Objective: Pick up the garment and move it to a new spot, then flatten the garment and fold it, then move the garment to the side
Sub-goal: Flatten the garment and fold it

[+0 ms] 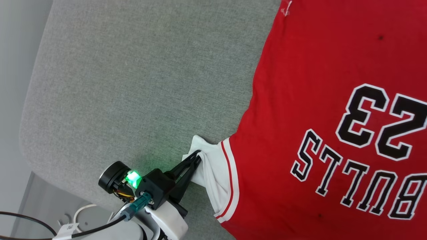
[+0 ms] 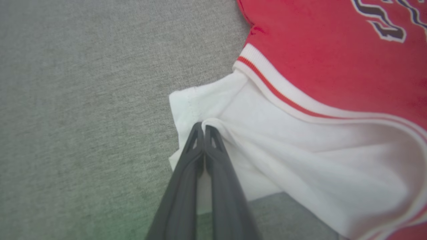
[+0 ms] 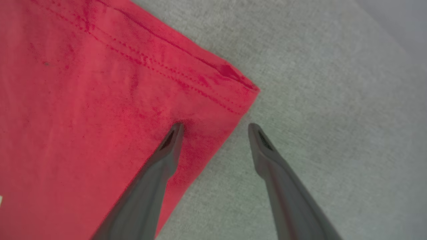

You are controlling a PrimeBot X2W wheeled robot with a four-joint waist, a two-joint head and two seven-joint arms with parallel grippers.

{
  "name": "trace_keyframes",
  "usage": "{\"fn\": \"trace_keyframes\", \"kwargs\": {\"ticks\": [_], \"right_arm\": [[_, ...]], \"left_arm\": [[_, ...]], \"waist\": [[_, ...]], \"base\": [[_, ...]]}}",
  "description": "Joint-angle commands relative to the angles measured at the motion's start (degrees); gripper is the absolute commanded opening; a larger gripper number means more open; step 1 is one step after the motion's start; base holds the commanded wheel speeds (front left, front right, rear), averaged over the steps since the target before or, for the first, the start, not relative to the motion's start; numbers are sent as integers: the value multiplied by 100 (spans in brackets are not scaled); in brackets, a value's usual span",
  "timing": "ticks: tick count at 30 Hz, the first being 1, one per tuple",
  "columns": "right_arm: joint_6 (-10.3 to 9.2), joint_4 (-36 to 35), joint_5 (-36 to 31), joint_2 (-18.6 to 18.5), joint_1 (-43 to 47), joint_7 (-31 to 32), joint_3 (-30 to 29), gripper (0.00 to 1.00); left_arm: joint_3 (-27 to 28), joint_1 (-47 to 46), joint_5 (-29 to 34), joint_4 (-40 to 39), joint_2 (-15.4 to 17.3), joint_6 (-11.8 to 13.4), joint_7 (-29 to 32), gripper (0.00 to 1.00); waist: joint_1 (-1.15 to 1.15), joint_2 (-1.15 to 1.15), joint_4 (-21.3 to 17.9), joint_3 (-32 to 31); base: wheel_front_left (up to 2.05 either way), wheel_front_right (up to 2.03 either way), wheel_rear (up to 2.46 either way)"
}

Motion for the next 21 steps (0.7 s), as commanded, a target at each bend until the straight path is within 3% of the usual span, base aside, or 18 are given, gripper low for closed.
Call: {"fn": "trace_keyframes", "kwargs": {"ticks": [1,5,6,7,14,21], "right_arm": [[-6,76,-21,-44,170,6,30,100],[-5,248,101,-60,723,17,152,100],[-5,247,144,-64,821,14,168,39],[-5,223,199,-61,892,-11,153,0],[-6,-74,189,-185,808,-324,115,0],[-5,-407,326,-163,786,-846,424,0]], "left_arm": [[-33,-36,8,133,27,21,74,0],[-39,-31,23,140,-1,54,43,0],[-35,-33,27,141,-11,62,45,0],[-26,-25,17,146,-15,72,34,0],[13,57,-74,253,-17,75,-51,0],[15,229,-170,301,95,69,-94,0]], "waist": [[-1,0,145,166],[-1,0,154,219],[-1,0,149,225],[-1,0,134,223],[-1,0,-3,-49],[-1,0,-338,-784]], "base": [[0,0,0],[0,0,0],[0,0,0],[0,0,0],[0,0,0],[0,0,0]]}}
